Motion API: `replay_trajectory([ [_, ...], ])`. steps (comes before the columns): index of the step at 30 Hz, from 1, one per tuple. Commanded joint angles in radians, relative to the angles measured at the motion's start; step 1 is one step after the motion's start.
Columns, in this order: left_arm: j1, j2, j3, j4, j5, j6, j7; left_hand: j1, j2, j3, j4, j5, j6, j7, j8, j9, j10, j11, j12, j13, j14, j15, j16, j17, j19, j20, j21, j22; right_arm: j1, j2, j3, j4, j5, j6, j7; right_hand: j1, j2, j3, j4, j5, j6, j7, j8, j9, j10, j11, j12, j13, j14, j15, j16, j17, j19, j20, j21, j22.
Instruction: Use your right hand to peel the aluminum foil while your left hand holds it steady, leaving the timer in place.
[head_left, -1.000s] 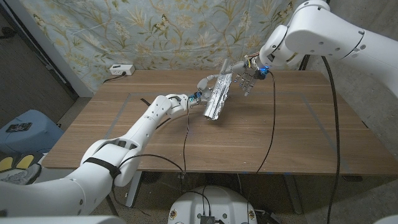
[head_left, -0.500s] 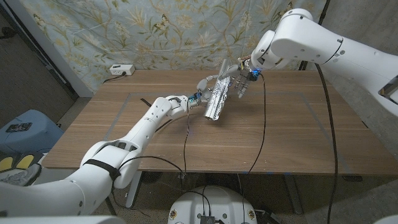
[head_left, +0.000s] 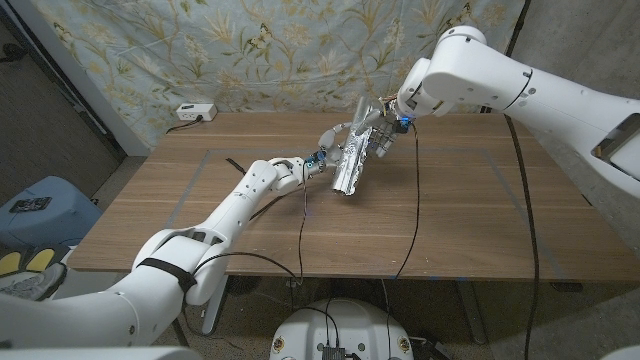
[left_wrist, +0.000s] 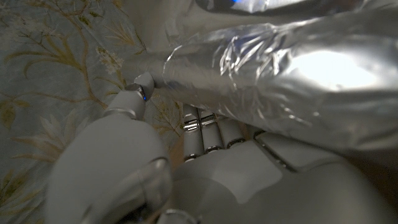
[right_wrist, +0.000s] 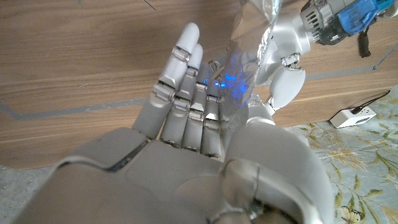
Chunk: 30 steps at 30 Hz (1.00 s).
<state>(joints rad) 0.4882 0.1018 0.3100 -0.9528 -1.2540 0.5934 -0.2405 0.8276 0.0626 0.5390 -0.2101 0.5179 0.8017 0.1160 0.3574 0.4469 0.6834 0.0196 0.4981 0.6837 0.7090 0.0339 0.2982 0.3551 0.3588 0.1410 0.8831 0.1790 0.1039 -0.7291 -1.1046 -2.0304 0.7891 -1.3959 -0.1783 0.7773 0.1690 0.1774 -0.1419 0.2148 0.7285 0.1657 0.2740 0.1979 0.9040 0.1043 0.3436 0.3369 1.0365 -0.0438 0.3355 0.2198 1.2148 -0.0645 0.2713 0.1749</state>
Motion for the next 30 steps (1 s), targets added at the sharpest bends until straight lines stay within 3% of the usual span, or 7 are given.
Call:
replay_trajectory([
  [1,-0.017,-0.021,-0.001,0.059,-0.017,0.023,-0.049,0.004,0.018,0.048,0.058,0.006,0.021,-0.015,0.163,0.022,-0.014,0.000,-0.006,0.003,-0.002,0.000,-0.005,0.005,0.001,-0.004,-0.007,0.005,-0.019,0.003,0.005,-0.006,-0.010,0.000,-0.056,0.030,0.004,0.043,0.003,-0.008,0.095,-0.029,0.020,0.004,0.112,-0.056,0.036,0.014,0.117,-0.068,0.032,0.015,0.086,-0.059,0.028,0.006],
  [5,-0.024,-0.028,0.000,0.077,-0.014,0.028,-0.063,0.004,0.019,0.045,0.058,0.005,0.005,-0.013,0.157,0.020,-0.025,0.003,-0.011,0.005,-0.006,0.002,-0.006,0.008,-0.003,-0.003,-0.009,0.005,-0.010,0.000,-0.004,-0.006,0.011,0.000,-0.082,0.069,0.012,0.084,-0.007,-0.011,0.160,-0.056,0.031,0.006,0.170,-0.088,0.059,0.026,0.191,-0.110,0.052,0.027,0.145,-0.097,0.049,0.006],
  [10,-0.032,-0.033,0.000,0.093,-0.009,0.036,-0.077,0.000,0.019,0.043,0.060,0.006,-0.001,-0.009,0.156,0.020,-0.038,0.009,-0.018,0.003,-0.012,0.007,-0.010,0.007,-0.007,-0.001,-0.011,0.005,0.001,0.004,-0.012,0.005,0.019,0.000,-0.081,0.106,0.021,0.125,-0.009,-0.014,0.195,-0.067,0.034,0.008,0.203,-0.110,0.076,0.038,0.229,-0.137,0.062,0.043,0.166,-0.115,0.062,0.007],
  [16,-0.044,-0.037,-0.001,0.118,-0.002,0.045,-0.100,-0.006,0.020,0.040,0.062,0.006,-0.044,-0.002,0.140,0.019,-0.077,0.027,-0.037,0.001,-0.024,0.017,-0.016,0.009,-0.014,0.003,-0.015,0.005,0.000,0.011,-0.010,0.019,0.016,0.000,-0.075,0.126,0.020,0.152,-0.006,-0.020,0.218,-0.070,0.037,0.016,0.229,-0.123,0.093,0.051,0.260,-0.157,0.075,0.064,0.185,-0.129,0.082,0.008],
  [27,-0.061,-0.044,-0.006,0.168,0.012,0.050,-0.155,-0.010,0.021,0.037,0.063,0.005,-0.057,0.001,0.135,0.018,-0.079,0.026,-0.040,0.000,-0.029,0.020,-0.019,0.009,-0.017,0.007,-0.018,0.006,-0.023,0.028,0.010,0.029,-0.050,0.000,-0.027,0.137,0.019,0.179,0.003,-0.026,0.245,-0.070,0.040,0.024,0.253,-0.139,0.112,0.065,0.293,-0.175,0.081,0.084,0.191,-0.139,0.107,0.010],
  [30,-0.071,-0.045,-0.004,0.191,0.021,0.051,-0.185,-0.024,0.013,0.019,0.066,-0.004,-0.107,-0.010,0.110,0.011,-0.093,0.028,-0.045,0.001,-0.035,0.025,-0.018,0.014,-0.020,0.010,-0.020,0.006,-0.022,0.032,0.008,0.031,-0.071,0.000,-0.005,0.141,0.021,0.188,0.005,-0.027,0.251,-0.071,0.040,0.026,0.261,-0.143,0.119,0.070,0.303,-0.177,0.083,0.089,0.192,-0.139,0.116,0.011],
])
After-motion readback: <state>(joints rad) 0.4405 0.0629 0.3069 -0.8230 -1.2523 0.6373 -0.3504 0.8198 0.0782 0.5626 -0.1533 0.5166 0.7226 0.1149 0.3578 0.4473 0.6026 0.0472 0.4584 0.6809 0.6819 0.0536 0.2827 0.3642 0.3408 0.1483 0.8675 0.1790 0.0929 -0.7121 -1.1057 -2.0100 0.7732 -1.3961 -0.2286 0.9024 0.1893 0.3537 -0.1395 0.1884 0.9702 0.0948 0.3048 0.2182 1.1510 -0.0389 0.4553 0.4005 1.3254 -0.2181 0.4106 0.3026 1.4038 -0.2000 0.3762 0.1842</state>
